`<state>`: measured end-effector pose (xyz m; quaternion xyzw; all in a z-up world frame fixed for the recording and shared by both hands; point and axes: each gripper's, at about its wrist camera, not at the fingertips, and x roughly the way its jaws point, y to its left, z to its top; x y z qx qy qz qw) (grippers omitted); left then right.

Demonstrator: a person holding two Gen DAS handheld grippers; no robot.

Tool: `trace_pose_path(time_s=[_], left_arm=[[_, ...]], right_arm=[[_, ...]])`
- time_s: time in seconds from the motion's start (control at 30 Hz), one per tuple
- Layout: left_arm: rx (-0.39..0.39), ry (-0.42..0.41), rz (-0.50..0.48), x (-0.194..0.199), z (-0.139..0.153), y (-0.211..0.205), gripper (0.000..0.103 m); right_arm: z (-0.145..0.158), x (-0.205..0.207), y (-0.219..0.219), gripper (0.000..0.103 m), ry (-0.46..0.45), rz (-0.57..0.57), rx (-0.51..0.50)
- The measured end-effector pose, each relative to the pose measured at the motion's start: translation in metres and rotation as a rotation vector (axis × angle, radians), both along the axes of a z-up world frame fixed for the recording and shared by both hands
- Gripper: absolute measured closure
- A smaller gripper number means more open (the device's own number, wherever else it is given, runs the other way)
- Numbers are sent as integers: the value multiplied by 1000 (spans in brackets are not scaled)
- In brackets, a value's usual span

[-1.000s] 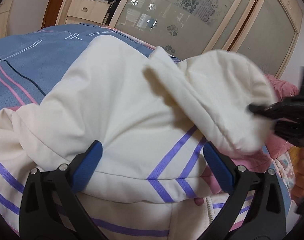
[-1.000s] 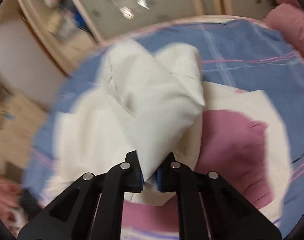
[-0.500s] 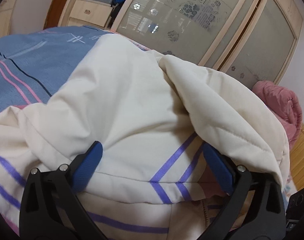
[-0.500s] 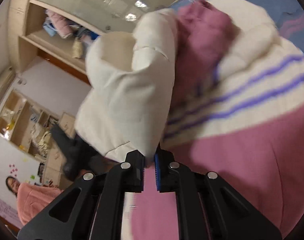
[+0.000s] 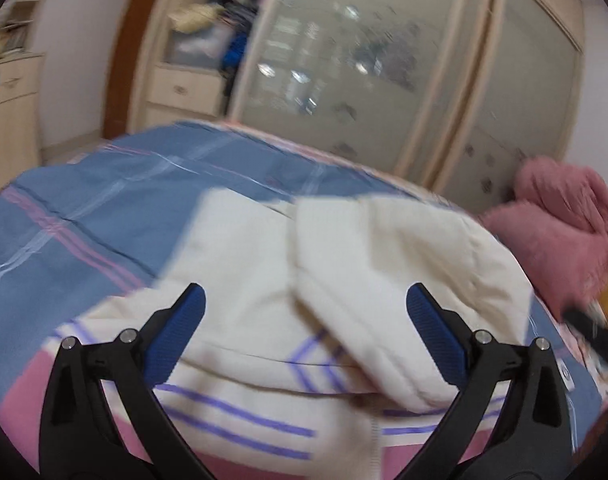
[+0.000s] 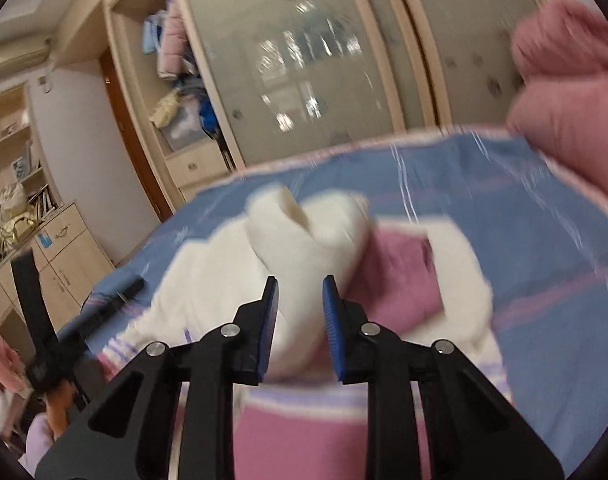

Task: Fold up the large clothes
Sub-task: 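Open the right gripper to release the hood on the jacket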

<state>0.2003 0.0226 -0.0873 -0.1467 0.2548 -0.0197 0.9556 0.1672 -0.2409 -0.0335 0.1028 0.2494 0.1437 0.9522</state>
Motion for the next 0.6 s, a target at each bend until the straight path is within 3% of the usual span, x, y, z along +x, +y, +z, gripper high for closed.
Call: trace_pose_path(time_s=[0.13,0.17,0.23,0.33,0.4,0.47,0.53,0.6], left_arm=[[8,87,-42,27,-17,-22,2],[11,108,-47,33,-22,-24,2],[40,161,-47,43,-34,-28,2],[61,212,-62,49,-51,-27,2],[66,245,-75,55,-66,-25,2],[108,242,-73,55,-76,-29,2],[156,237,-67,54,-80,-35,2],[155,245,-67,57,-79,-34,2]], right_arm=[[3,66,26,78,88,15,-123],[-7,87,28,78,132,-27,-189],[-34,107,17,78,212,-136,-228],[-94,122,-15,79,376,-219,-166],[-117,115,-21,80,333,-195,-148],[-119,103,-17,80,278,-197,-186],[-118,103,-16,80,276,-206,-192],[-118,105,-18,79,278,-200,-180]])
